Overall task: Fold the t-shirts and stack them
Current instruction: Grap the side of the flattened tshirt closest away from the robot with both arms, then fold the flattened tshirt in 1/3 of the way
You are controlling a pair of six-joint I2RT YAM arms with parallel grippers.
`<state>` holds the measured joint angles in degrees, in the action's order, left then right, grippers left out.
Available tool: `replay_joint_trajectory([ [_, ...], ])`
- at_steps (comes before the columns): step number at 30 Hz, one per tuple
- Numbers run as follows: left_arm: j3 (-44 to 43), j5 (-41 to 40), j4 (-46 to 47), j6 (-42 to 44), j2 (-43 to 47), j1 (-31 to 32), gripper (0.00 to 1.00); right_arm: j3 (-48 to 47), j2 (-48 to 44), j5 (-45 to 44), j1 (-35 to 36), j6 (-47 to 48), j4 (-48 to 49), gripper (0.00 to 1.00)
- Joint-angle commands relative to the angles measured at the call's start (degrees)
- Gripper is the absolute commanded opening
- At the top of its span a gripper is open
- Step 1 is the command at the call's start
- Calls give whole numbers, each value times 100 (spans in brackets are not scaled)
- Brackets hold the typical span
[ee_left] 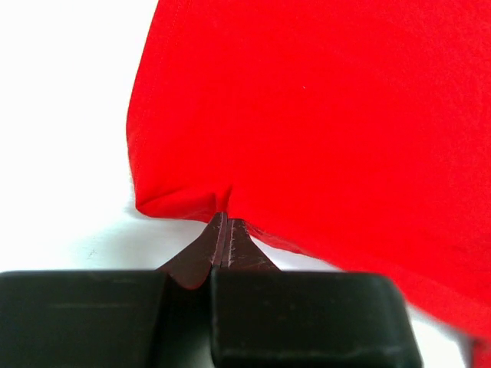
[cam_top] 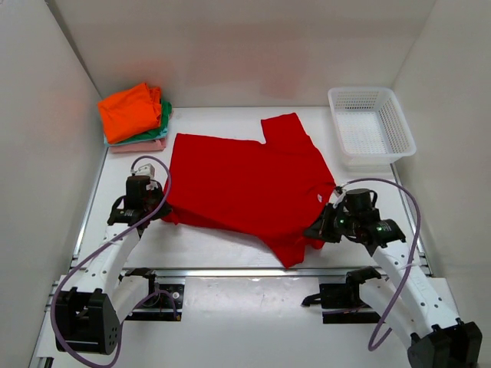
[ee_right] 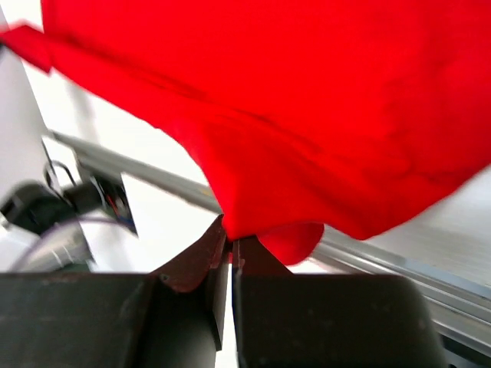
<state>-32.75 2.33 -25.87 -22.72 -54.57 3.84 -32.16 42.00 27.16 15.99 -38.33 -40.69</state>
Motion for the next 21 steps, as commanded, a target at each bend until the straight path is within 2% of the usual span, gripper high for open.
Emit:
replay_joint_trajectory([
  [1, -197, -206, -42, 145, 34, -93, 0, -167, -130, 579, -778, 413, -71, 0],
  [4, -179, -198, 11, 215, 7, -59, 0, -45, -165, 957, -1456, 554, -150, 0],
  [6, -161, -189, 82, 206, -27, -67, 0, -27, -96, 1203, -1589, 493, 121, 0],
  [12, -170, 13, 380, 347, -107, -67, 0, -150, 291, 818, -1142, 220, 728, 0],
  [21, -557, 198, 521, 848, -800, -50, 0, -317, 959, 1063, -1590, 563, 1053, 0],
])
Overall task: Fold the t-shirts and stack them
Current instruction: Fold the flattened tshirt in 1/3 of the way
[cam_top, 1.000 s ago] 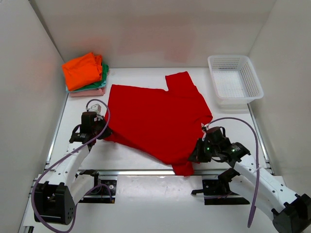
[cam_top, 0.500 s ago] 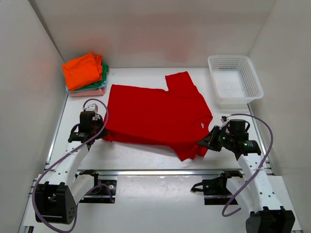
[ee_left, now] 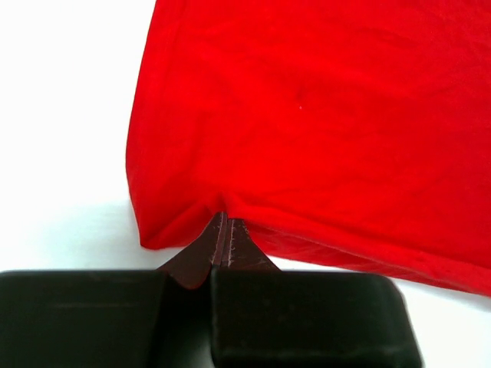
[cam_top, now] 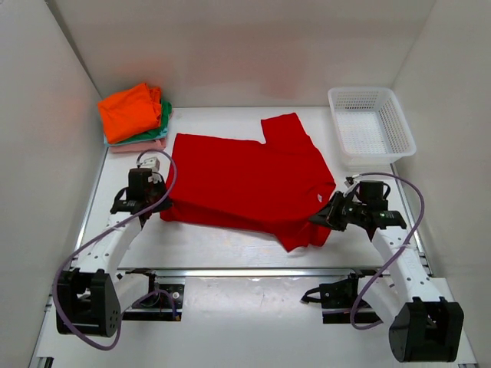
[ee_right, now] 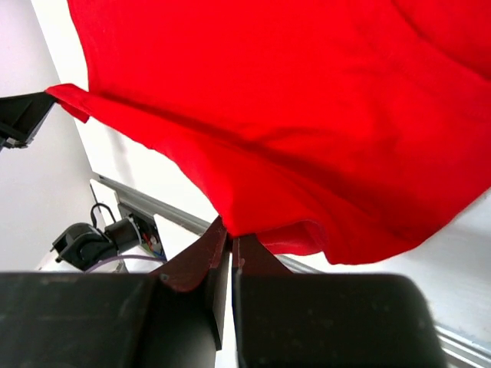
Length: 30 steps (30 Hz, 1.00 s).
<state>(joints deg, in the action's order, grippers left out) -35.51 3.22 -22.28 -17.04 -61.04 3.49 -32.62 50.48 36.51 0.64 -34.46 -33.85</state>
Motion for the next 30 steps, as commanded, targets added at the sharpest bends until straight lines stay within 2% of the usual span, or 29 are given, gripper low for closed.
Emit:
replay_joint_trajectory([
  [1, -360, 117, 137, 350, -241, 3, 0, -306, 207, 76, -56, 211, 422, 0],
  [25, -1002, -190, -56, 842, -1226, -102, 0, -1070, 2027, -83, -126, 598, 1266, 0],
  [30, -1265, -305, -188, 1001, -1341, -32, 8, -1273, 2378, -136, -91, 668, 1372, 0],
])
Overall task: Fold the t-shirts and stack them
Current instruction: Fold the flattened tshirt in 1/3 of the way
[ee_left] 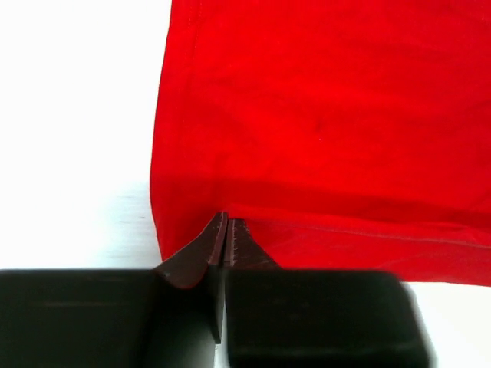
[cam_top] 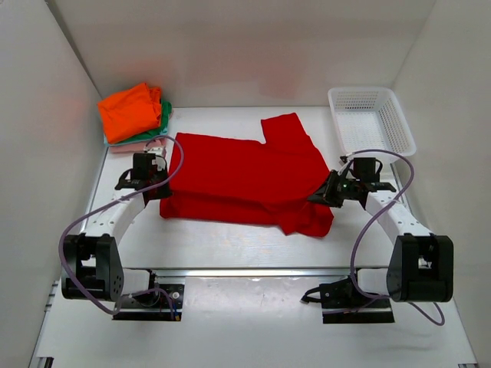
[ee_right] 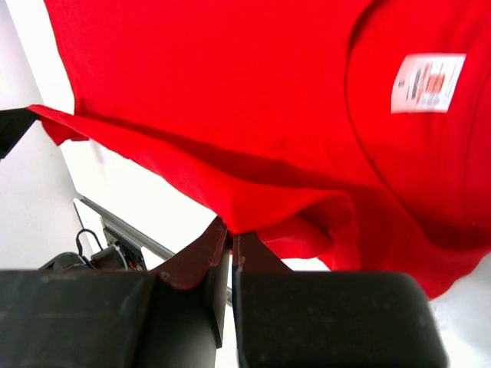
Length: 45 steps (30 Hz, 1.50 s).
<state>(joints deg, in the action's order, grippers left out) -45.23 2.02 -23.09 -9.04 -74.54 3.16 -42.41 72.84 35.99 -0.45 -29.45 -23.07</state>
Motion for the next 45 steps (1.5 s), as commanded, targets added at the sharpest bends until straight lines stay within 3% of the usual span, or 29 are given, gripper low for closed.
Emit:
replay_joint_trajectory([
  [1, -302, -193, -125, 218, -77, 27, 14, -355, 178, -118, 36, 168, 355, 0],
  [4, -363, -185, -143, 271, -245, 45, 24, -469, 441, -145, 141, 203, 391, 0],
  [6, -442, -193, -152, 323, -428, 62, 43, -522, 546, -293, 194, 212, 417, 0],
  [9, -679, -456, -327, 394, -771, 80, 56, -593, 758, -311, 264, 282, 470, 0],
  [17, -1523, -1169, -643, 464, -1221, 35, 55, -926, 1531, -592, 458, 484, 725, 1],
  [19, -1480, -1091, -688, 552, -1160, 97, 54, -1040, 1601, -872, 475, 501, 681, 8],
  [21, -1331, -906, -697, 578, -1028, 176, 55, -1172, 1707, -1241, 511, 537, 594, 28],
  [25, -847, -590, -714, 614, -641, 396, 54, -1453, 1708, -2216, 528, 564, 304, 41],
  [31, -636, -510, -697, 544, -684, 905, 54, -1437, 1479, -2404, 616, 651, 259, 43],
  [39, -1066, -492, -863, 166, -1615, 1468, 56, -1094, 1338, -2166, 766, 528, 452, 44],
  [45, -1040, -668, -899, 60, -1888, 1547, 49, -1023, 1286, -2026, 774, 581, 470, 45],
])
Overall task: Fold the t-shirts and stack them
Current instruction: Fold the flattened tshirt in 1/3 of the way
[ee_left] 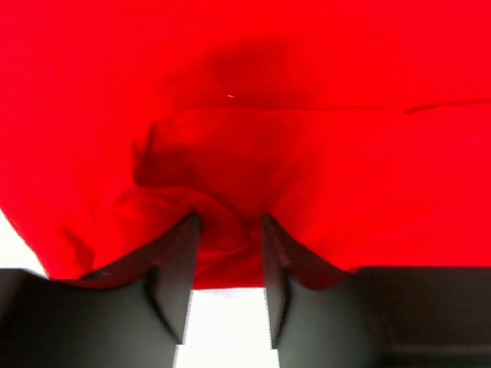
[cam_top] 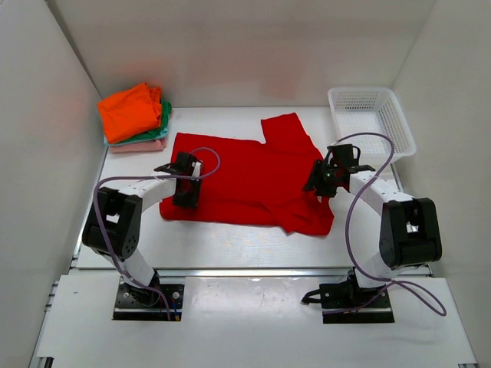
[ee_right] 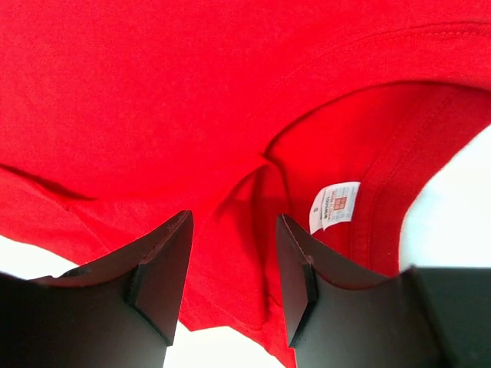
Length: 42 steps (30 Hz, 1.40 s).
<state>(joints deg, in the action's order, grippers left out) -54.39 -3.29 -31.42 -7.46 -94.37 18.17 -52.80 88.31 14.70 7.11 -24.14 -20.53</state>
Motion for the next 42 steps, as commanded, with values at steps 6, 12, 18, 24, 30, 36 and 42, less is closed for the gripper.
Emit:
replay_joint_trajectory([
  [6, -212, -225, -531, 157, 137, -68, 4, 120, -218, 603, 325, 190, 409, 47],
  [12, -554, -374, -1058, 737, 270, -138, 0, 182, 72, 841, 992, 182, 489, 47],
  [18, -704, -331, -1217, 1361, 375, -244, 6, 208, 212, 1105, 1336, 287, 673, 38],
  [24, -783, -497, -1331, 1713, 349, -218, 17, 366, 414, 983, 1345, 340, 542, 28],
  [30, -792, -725, -1393, 1775, 226, -227, 17, 130, 906, 490, 1442, 533, 7, 13],
  [36, -766, -752, -1393, 1836, 270, -288, 25, -82, 1206, -203, 1442, 683, -556, 0],
  [42, -722, -875, -1402, 1898, 279, -226, 5, -231, 1180, -476, 1117, 1016, -890, 0],
])
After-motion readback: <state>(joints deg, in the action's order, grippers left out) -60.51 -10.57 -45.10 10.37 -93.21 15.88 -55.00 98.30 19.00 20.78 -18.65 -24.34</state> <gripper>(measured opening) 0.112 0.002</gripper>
